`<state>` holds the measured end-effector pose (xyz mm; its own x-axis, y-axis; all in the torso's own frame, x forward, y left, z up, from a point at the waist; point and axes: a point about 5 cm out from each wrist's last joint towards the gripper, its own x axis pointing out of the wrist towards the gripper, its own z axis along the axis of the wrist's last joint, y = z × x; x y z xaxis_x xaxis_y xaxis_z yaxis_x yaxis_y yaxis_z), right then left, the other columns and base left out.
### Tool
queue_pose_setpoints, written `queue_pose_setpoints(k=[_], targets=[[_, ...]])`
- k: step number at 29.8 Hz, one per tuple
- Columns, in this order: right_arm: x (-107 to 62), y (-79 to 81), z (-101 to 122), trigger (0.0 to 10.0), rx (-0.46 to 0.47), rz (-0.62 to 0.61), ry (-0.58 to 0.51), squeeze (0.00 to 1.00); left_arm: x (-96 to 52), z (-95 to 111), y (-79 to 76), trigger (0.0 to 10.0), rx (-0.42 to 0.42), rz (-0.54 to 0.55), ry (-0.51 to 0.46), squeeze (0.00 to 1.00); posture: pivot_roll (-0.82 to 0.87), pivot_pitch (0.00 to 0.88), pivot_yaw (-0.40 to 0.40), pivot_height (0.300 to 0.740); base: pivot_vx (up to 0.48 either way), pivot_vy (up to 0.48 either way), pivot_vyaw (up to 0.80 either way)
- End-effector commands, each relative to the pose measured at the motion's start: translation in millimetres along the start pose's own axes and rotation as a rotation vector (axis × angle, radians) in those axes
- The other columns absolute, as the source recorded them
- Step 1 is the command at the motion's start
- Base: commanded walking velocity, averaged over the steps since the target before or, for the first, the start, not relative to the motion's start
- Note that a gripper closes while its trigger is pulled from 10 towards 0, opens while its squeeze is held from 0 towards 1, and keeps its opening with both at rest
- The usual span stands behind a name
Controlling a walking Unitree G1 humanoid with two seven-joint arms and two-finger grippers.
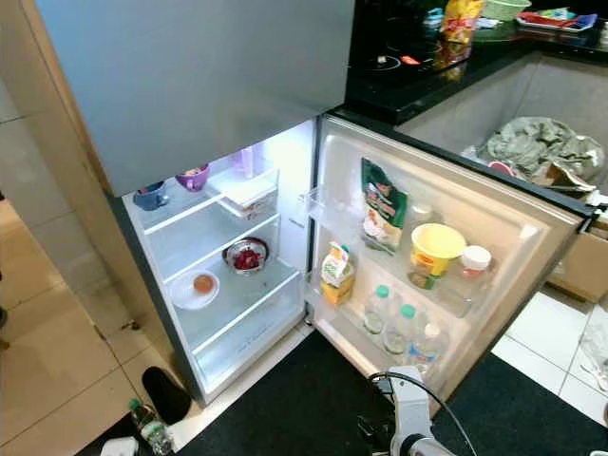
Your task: Restocking fridge
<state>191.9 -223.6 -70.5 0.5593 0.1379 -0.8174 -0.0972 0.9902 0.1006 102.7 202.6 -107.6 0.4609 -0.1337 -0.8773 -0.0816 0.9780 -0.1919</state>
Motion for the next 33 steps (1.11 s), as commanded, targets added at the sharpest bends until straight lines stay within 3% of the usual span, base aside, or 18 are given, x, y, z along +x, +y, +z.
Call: queue_pose_setpoints(k=[1,15,28,33], targets=[[-2.3,-3.8,-11,10.0,-0.019,-0.032,0.048,0.0,-1.5,4,7.3,10.0,0.019,0.029,-0.002,0.0,-0.06,0.0,-0.011,0.74,0.0,0.0,-0.61],[-16.7,-18.3,-57,10.0,0.054,-0.132,0.188,0.0,4.2,19,-0.8,10.0,0.039,0.038,-0.039,0.0,-0.06,0.0,-0.013,0.74,0.0,0.0,-0.78],[-19.7,-20.1,-65,10.0,0.059,-0.15,0.205,0.0,5.1,15,-4.2,10.0,0.081,0.038,-0.017,0.0,-0.06,0.0,-0.006,0.74,0.0,0.0,-0.79],[-17.2,-16.8,-60,10.0,0.058,-0.139,0.182,0.0,4.9,15,-3.2,10.0,0.095,0.044,-0.011,0.0,-0.06,0.0,-0.006,0.74,0.0,-0.155,0.0]])
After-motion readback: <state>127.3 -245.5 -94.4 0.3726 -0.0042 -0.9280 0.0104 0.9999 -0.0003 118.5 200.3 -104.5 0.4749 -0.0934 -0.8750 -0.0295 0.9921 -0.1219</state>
